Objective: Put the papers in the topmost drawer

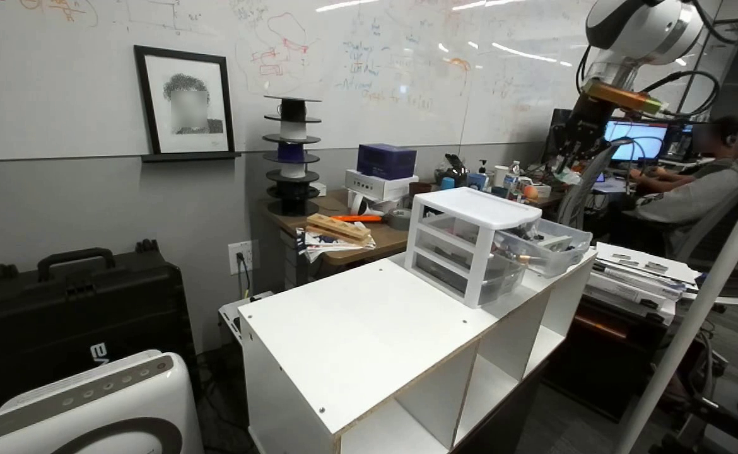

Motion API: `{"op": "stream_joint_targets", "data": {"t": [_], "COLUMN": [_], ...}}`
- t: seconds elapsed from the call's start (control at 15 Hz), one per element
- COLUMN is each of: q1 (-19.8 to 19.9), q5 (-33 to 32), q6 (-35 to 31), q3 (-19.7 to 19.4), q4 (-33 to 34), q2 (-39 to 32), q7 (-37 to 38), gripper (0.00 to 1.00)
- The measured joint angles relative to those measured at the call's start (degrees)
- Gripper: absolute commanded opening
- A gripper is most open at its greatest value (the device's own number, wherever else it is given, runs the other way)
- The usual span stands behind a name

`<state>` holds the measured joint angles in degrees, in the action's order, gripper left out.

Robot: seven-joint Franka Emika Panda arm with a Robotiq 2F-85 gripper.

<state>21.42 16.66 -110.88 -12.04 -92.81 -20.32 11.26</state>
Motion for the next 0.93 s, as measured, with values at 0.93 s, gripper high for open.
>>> {"op": "stream_joint_targets", "data": {"t": [0.93], "q1": [-15.0], "q5": [-8.1], "q6": [0.8], "q3": [7.3], "q4": [-26.6], "q2": [14.6], "q7": [-20.0], "gripper": [0.1]}}
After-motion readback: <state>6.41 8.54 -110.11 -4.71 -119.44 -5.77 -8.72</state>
